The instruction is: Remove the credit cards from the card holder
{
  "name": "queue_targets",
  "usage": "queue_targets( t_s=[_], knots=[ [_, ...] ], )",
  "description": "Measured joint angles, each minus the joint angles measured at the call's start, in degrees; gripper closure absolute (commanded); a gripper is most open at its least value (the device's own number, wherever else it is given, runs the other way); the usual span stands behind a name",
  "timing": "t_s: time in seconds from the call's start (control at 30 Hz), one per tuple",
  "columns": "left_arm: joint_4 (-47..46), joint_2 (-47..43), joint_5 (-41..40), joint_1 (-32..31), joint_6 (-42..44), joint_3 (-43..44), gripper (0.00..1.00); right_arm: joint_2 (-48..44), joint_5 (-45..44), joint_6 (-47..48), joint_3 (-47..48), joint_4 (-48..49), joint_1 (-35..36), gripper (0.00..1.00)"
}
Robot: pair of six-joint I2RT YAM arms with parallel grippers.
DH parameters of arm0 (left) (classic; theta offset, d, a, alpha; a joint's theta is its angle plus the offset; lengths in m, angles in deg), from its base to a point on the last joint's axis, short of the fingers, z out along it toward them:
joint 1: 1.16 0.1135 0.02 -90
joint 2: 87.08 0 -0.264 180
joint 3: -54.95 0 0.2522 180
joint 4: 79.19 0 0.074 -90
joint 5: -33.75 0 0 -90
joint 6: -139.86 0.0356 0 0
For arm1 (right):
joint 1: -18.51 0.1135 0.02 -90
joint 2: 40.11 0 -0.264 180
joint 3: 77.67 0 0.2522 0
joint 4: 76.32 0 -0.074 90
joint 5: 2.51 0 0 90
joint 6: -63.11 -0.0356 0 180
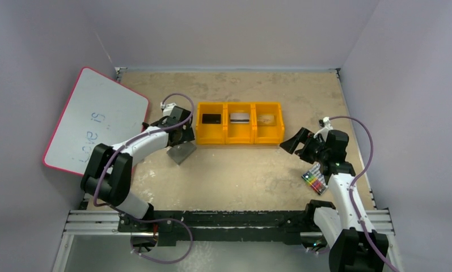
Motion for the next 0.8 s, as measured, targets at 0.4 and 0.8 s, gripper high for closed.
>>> queue_targets(
  t_s=[0.4,0.8],
  knots=[
    [-10.45,-3.48,4.87,0.39,0.66,-10.95,0.13,-1.53,-0.79,0.39,0.24,-2.19,0.0,0.05],
    [-15.08,-8.11,9.86,0.39,1.42,-16.48,0.49,-1.18,-0.81,0.37,0.24,-2.16,0.0,0.05]
  ],
)
